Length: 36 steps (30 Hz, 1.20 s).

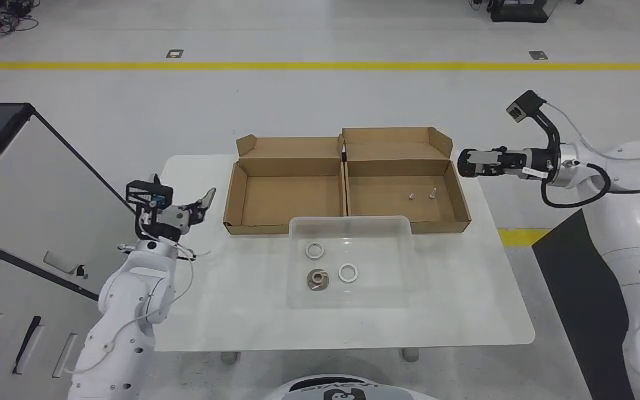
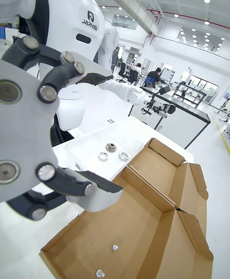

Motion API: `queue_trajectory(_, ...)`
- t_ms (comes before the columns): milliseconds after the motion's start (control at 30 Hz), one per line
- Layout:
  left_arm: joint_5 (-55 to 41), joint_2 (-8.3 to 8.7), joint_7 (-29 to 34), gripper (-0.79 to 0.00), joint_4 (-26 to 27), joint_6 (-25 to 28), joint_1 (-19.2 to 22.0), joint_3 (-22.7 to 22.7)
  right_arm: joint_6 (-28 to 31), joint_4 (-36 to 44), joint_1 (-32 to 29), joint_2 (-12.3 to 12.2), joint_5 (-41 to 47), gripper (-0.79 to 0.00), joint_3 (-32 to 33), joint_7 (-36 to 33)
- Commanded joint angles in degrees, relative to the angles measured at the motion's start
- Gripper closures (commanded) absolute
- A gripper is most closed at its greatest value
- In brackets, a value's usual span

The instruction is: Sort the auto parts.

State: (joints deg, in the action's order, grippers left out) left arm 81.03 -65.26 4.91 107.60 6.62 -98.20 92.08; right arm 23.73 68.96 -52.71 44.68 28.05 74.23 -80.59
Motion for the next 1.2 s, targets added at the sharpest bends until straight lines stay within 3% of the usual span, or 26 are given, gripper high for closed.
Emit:
queue_trajectory(0, 0.2, 0.24, 5.5, -0.785, 2.5, 4.3, 0.9, 0.0, 0.0, 0.0, 0.0, 0.0, 0.0, -0.785, 0.0, 0.0)
queue_trajectory(233, 1.2, 0.92, 21.6, -0.785, 9.7, 17.2, 7.8, -3.2, 0.0, 0.0, 0.0, 0.0, 0.0, -0.785, 0.0, 0.0)
queue_trajectory(433, 0.1, 0.89, 33.1, -0.785, 11.6, 22.6, 15.7, -9.0, 0.0, 0.0, 0.0, 0.0, 0.0, -0.785, 0.0, 0.0)
queue_trajectory(700, -5.7, 0.13, 46.8, -0.785, 11.1, 23.7, 26.0, -17.7, 0.0, 0.0, 0.0, 0.0, 0.0, -0.785, 0.0, 0.0)
queue_trajectory(833, -11.8, -0.51, 53.3, -0.785, 9.0, 23.2, 31.3, -22.2, 0.0, 0.0, 0.0, 0.0, 0.0, -0.785, 0.0, 0.0)
queue_trajectory(1167, -16.1, -1.91, 66.2, -0.785, 3.3, 23.6, 43.1, -32.5, 0.0, 0.0, 0.0, 0.0, 0.0, -0.785, 0.0, 0.0)
